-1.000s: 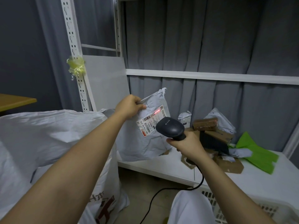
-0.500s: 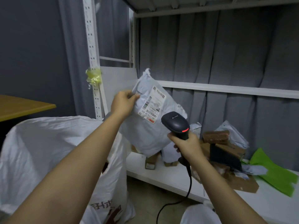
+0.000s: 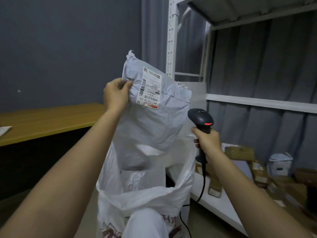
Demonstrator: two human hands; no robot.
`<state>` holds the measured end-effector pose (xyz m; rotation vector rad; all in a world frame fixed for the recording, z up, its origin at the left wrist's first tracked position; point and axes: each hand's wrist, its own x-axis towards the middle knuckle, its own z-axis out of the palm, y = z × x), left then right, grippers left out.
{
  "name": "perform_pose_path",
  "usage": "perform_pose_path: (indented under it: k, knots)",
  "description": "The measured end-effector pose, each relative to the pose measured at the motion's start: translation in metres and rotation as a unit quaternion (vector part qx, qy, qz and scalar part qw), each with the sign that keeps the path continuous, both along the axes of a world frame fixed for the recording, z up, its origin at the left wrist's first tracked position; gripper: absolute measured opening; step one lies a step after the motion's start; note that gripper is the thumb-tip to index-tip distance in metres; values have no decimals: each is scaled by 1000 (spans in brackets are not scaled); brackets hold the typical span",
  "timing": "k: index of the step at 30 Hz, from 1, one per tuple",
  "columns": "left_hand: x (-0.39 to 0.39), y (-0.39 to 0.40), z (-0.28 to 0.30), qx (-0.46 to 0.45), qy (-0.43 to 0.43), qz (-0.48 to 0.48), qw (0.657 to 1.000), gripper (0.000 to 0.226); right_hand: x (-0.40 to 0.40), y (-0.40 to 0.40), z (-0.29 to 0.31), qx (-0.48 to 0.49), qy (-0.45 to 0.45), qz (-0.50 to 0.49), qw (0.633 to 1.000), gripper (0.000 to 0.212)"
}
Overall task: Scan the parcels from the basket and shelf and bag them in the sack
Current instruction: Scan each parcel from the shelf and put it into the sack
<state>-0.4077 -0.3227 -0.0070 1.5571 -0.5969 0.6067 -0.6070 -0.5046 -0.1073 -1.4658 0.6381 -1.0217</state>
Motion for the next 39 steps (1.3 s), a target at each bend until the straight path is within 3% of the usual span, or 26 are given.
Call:
perform_pose_path:
  k: [7, 9, 11, 12, 14, 15, 16, 21, 24, 30, 34, 39]
  knots:
    - [26, 15, -66, 71, 14, 28, 997, 18, 34, 12, -29, 42, 37, 27, 998, 12]
    - [28, 2, -98, 155, -14, 65, 986, 19, 31, 6, -39, 41, 51, 24, 998, 14]
    - [33, -19, -136, 331, -23, 46, 942, 17, 24, -2, -46, 40, 63, 16, 997, 14]
    - [32, -29, -154, 429, 15, 1, 903, 20, 19, -7, -50, 42, 68, 10, 997, 15]
    - [26, -48, -185, 580, 111, -74, 804, 54, 8, -19, -58, 49, 80, 0, 996, 16]
    - [22, -57, -195, 603, 129, -87, 783, 66, 3, -25, -62, 53, 83, -2, 995, 16]
    - [16, -67, -201, 593, 123, -91, 790, 68, -3, -31, -68, 56, 85, 0, 995, 17]
    - [-35, -119, -195, 401, 5, -157, 903, 40, -41, -67, -101, 69, 116, -41, 990, 13]
    - [-80, -154, -190, 309, -59, -237, 919, 23, -63, -95, -130, 121, 111, -85, 983, 17]
    - [-161, -242, -226, 332, -121, -349, 868, 18, -102, -150, -194, 255, 64, -176, 949, 9]
    - [-183, -314, -283, 391, 27, -391, 833, 23, -120, -194, -237, 295, 55, -208, 931, 10]
    - [-185, -398, -364, 441, 189, -362, 800, 27, -128, -250, -285, 279, 92, -218, 931, 12]
